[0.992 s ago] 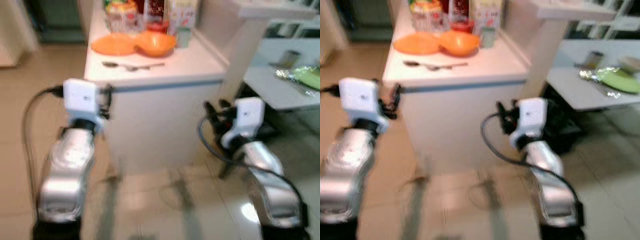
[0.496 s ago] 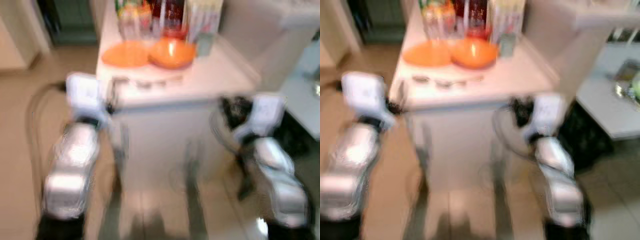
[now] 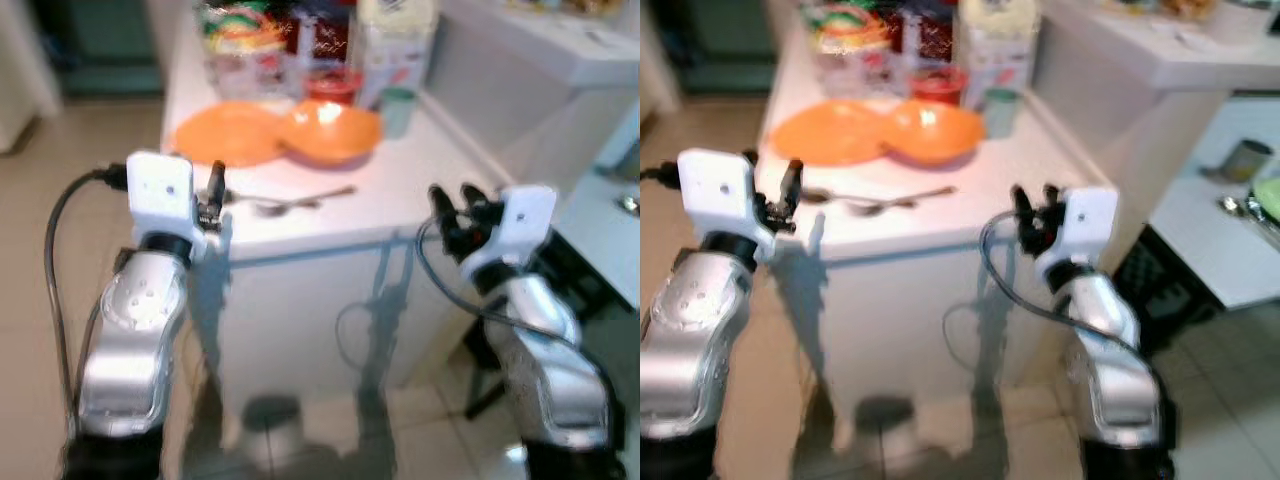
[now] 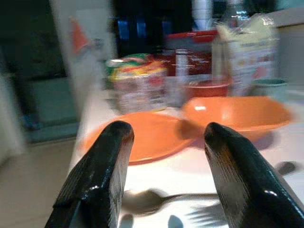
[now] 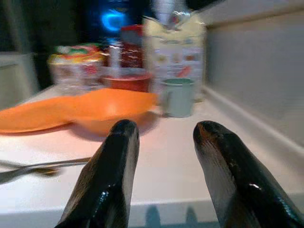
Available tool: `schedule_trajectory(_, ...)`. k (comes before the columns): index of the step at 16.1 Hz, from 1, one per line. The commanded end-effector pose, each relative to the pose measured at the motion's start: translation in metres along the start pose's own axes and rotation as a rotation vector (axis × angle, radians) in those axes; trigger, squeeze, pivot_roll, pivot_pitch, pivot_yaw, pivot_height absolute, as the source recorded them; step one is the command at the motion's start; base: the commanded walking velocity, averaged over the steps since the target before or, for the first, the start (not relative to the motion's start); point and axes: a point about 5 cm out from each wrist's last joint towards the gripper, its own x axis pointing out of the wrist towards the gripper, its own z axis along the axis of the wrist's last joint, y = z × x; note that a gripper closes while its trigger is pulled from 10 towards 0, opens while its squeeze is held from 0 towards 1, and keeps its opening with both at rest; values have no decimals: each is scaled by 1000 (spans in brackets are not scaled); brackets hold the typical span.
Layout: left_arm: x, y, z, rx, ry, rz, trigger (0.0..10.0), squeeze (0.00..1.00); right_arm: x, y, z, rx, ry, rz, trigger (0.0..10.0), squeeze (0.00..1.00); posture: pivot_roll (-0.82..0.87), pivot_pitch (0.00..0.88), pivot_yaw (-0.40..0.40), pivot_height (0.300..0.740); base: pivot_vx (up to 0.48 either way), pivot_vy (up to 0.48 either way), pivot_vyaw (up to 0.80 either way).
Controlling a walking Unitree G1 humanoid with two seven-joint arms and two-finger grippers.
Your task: Setting the table
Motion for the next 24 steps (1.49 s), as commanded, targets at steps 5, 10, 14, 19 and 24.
schedule_trajectory(5, -1, 7, 3, 9, -9, 22, 10000, 0, 1, 6, 5, 11, -23, 25, 10000, 0, 54, 0, -31, 740, 422, 0, 0)
schedule_trajectory(10, 1, 14, 4, -163, -5, 65, 10000, 1000, -1, 7, 6, 21, -31, 19, 10000, 0, 55, 0, -29, 740, 0, 0, 0)
schedule_trajectory(14, 15, 26, -1, -329, 77, 108, 10000, 1000, -4, 4, 7, 32, -48, 3, 10000, 0, 56, 0, -25, 740, 0, 0, 0)
schedule_trajectory(19, 65, 47, -11, -695, 144, 103, 10000, 1000, -6, 22, 12, 50, -65, 151, 10000, 0, 50, 0, -8, 740, 0, 0, 0)
schedule_trajectory(24, 94, 69, -25, -815, 291, 141, 10000, 0, -12, 43, 14, 53, -48, 310, 10000, 0, 40, 16, 2, 740, 0, 0, 0)
